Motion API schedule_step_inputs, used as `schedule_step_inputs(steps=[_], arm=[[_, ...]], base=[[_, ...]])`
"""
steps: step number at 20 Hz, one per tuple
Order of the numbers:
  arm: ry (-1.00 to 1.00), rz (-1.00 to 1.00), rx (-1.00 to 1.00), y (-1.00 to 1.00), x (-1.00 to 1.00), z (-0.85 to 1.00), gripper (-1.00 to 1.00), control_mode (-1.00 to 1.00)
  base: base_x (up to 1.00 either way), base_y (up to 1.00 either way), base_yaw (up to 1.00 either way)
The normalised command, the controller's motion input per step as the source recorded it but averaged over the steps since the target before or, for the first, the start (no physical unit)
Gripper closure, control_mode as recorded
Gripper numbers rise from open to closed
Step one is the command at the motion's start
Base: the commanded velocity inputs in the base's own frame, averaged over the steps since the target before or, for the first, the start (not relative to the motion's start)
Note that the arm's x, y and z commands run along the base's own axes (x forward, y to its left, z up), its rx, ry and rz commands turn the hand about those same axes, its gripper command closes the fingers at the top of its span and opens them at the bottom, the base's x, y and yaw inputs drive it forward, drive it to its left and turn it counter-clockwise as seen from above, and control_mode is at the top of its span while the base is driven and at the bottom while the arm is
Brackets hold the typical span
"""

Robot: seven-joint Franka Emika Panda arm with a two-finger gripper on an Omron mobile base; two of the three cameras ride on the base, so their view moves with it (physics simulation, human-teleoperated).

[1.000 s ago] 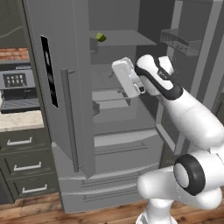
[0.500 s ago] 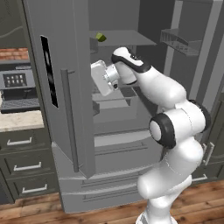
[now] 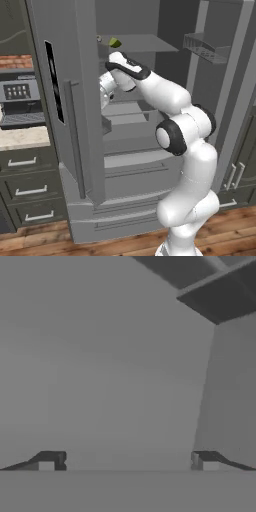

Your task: Take the lemon wedge from the fridge and place it on the plate with fish on the dining counter.

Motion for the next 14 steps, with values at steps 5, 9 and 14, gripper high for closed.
schedule_step_inputs(steps=[5, 9, 14], arm=[[-0.56, 0.06, 0.05, 1.0, -0.46, -0.32, -1.0, -1.0], [-0.66, 0.0, 0.18, 1.0, -0.52, -0.44, -1.0, -1.0], [-0.34, 0.0, 0.23, 0.54, -0.09, -0.22, -1.0, -1.0]], base=[[0.0, 0.0, 0.0], [0.0, 0.0, 0.0], [0.0, 0.0, 0.0]])
